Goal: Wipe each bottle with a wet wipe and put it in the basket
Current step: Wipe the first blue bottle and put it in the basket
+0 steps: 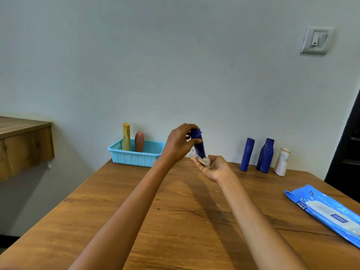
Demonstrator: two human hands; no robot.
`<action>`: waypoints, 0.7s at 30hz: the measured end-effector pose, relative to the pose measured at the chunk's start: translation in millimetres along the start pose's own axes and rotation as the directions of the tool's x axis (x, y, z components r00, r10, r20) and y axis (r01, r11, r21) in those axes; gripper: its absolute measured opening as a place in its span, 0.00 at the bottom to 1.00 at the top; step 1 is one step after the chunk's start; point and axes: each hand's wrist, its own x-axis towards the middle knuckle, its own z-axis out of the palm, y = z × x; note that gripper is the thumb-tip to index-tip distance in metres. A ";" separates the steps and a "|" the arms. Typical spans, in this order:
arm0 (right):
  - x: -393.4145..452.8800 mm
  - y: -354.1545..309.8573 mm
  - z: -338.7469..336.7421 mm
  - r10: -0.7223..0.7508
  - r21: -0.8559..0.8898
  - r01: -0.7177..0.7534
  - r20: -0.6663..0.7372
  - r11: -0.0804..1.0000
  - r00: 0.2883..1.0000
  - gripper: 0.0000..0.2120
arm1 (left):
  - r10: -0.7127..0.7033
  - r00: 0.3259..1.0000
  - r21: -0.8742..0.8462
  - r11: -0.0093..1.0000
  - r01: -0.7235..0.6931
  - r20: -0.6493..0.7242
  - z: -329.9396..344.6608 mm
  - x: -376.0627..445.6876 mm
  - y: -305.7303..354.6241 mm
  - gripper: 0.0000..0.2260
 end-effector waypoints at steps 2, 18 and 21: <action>0.6 -2.5 1.0 -0.022 0.027 0.023 -0.022 0.999 0.999 0.16 | 0.048 0.999 0.042 0.998 -0.049 0.018 4.9 -2.7 -2.6 0.14; -15.1 4.5 17.4 -0.237 -0.385 0.212 -0.018 0.898 0.971 0.05 | -0.138 0.971 0.042 0.988 0.149 -0.197 -12.5 -3.6 -26.5 0.14; -12.6 5.8 17.9 -0.309 -0.486 0.272 0.003 0.830 0.951 0.07 | -0.241 0.944 -0.030 0.970 0.241 -0.226 -15.4 0.9 -26.5 0.13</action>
